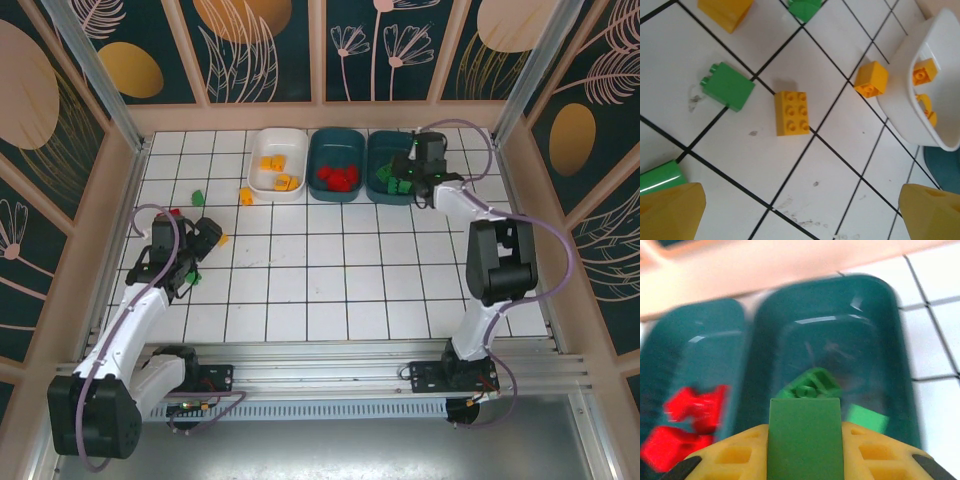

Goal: Sort the legos into containers by color

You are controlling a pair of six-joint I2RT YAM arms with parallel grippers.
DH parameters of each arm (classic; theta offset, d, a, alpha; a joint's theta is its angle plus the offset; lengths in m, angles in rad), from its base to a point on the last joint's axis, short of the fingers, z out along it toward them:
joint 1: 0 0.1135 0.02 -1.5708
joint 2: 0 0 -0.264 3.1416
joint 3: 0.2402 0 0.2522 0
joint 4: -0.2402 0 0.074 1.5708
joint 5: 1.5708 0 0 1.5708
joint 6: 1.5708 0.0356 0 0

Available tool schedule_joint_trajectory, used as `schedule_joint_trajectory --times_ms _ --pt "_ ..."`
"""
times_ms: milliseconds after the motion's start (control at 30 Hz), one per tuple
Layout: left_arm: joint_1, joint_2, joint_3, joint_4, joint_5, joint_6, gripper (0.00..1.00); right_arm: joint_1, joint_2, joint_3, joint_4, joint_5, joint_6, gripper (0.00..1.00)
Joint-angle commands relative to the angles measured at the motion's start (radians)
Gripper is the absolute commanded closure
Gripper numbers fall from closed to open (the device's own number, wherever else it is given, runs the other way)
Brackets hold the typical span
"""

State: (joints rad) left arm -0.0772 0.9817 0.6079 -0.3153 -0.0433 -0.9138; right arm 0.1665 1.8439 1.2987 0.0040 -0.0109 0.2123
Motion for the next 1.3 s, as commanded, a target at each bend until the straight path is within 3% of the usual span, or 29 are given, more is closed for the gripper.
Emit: schedule_joint_trajectory --times_ms 0,200,233,300,400,667,900,1033,1267 --pt "0.005 0.012 -0.024 -0.01 -0.044 -0.037 0.01 -0.017 0.059 0.06 -0.088 -0.067 0.012 0.71" --pt "0.005 0.015 -0.031 -0.046 -0.07 -0.043 0.01 -0.036 0.102 0.119 -0.128 -0.1 0.007 0.68" --pt "0.004 0.015 -0.034 -0.049 -0.073 -0.042 0.02 -0.035 0.102 0.119 -0.127 -0.109 0.012 0.65" --pt "0.004 0.018 -0.04 -0.055 -0.079 -0.044 0.01 -0.034 0.098 0.118 -0.123 -0.11 0.022 0.47" --pt "0.005 0.029 -0.047 -0.065 -0.08 -0.046 0.01 -0.029 0.068 0.101 -0.111 -0.093 0.032 0.39" --pt "0.008 0.045 -0.059 -0.074 -0.084 -0.06 0.02 0.04 -0.142 -0.058 -0.022 -0.041 0.08 0.37" --pt "0.007 0.074 -0.089 -0.066 -0.107 -0.077 0.16 0.167 -0.314 -0.23 0.057 -0.016 0.121 0.37" --pt "0.007 0.105 -0.097 -0.076 -0.116 -0.102 0.24 0.188 -0.367 -0.287 0.071 -0.041 0.146 0.37" --pt "0.011 0.139 -0.153 -0.016 -0.15 -0.133 0.29 0.205 -0.412 -0.352 0.075 -0.057 0.164 0.37"
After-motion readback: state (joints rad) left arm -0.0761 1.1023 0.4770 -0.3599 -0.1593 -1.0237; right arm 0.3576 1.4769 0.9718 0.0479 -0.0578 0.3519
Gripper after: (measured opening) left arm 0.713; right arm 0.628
